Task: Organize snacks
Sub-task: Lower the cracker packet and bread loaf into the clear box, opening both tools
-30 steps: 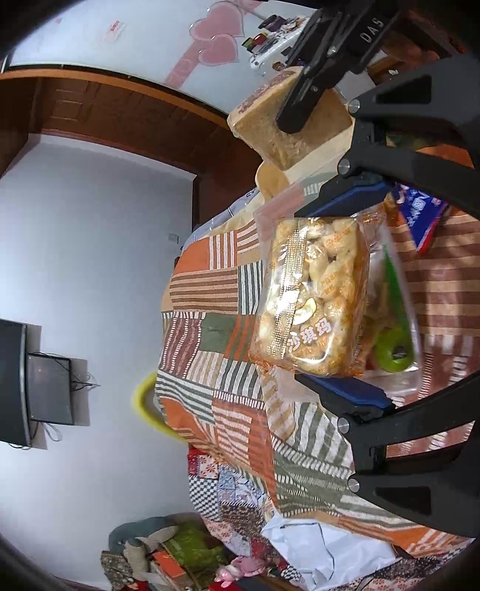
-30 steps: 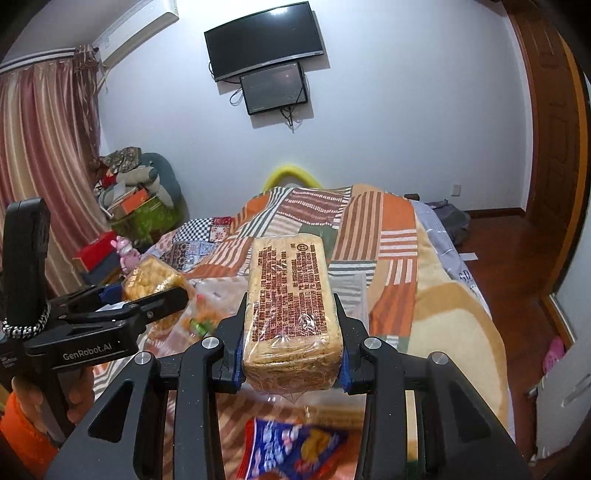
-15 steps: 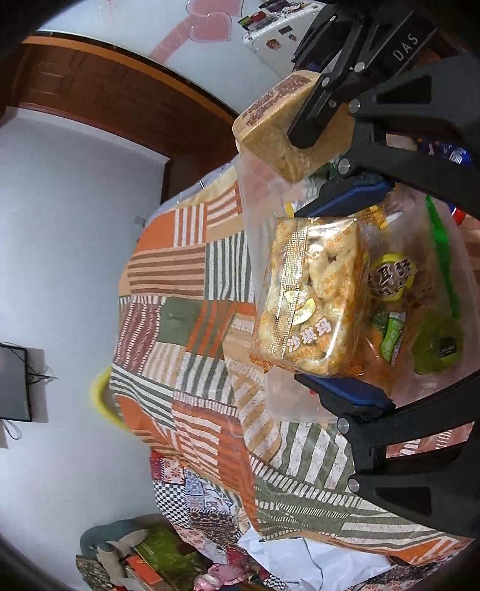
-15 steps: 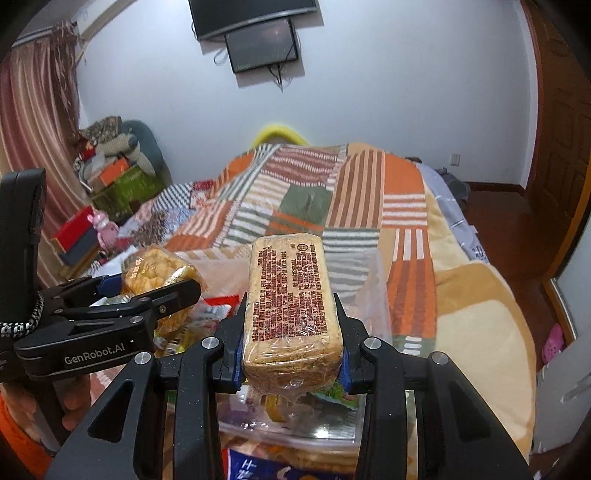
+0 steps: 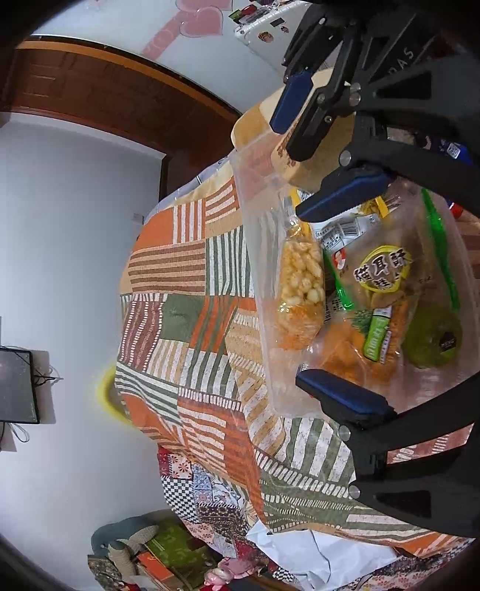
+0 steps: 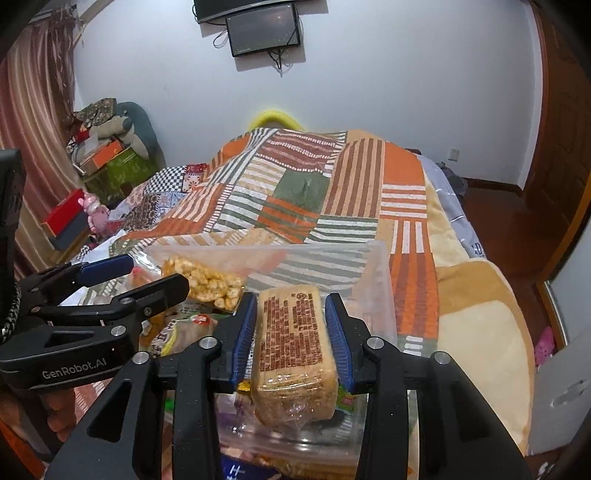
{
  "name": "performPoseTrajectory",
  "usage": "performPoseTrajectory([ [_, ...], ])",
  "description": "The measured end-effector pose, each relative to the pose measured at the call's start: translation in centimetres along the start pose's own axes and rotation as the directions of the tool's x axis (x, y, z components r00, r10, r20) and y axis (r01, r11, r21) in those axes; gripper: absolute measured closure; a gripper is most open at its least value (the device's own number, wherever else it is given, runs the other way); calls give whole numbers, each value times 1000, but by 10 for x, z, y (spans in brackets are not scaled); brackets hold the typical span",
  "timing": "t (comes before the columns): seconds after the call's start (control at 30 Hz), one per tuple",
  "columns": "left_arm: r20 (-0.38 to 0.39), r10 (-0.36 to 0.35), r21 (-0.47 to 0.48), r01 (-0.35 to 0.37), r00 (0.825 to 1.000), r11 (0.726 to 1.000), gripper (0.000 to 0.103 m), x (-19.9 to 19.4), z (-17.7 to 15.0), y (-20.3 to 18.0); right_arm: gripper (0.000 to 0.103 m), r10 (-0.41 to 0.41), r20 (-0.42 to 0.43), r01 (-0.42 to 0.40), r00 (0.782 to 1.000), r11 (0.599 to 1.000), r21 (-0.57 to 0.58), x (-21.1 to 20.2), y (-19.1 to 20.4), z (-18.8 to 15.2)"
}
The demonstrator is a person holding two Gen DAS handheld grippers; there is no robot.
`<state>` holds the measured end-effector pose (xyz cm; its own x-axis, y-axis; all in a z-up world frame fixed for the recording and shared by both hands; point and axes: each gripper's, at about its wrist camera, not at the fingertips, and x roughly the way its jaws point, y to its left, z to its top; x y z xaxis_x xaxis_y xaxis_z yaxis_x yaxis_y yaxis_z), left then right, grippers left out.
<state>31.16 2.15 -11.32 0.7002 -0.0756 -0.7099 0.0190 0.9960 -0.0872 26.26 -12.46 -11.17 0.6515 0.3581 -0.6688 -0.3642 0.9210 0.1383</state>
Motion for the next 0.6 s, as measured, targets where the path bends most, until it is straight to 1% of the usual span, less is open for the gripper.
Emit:
performPoseTrajectory([
  [0.1, 17, 1, 10, -1, 1000, 1000, 20, -14, -2, -4, 64, -4, 16, 4, 1000, 1000, -14, -10, 1, 0],
  [0.2, 32, -4, 20, 3, 999, 1000, 17, -29, -7, -7, 58, 6, 37, -5, 999, 1000, -13, -23, 0, -1],
  [0.37, 52, -20, 44, 18, 998, 999, 14, -52, -20, -14, 56, 5, 55, -3, 998, 1000, -26, -44, -5, -13],
  [0.5, 45, -44, 45, 42, 998, 998, 13, -62, -36, -16, 54, -19, 38, 21, 999, 999, -46, -52, -11, -31],
  [0.6, 20, -64, 53, 63, 998, 997, 12, -66, -51, -19, 52, -23, 5, 23, 1000, 999, -37, -54, -17, -47],
])
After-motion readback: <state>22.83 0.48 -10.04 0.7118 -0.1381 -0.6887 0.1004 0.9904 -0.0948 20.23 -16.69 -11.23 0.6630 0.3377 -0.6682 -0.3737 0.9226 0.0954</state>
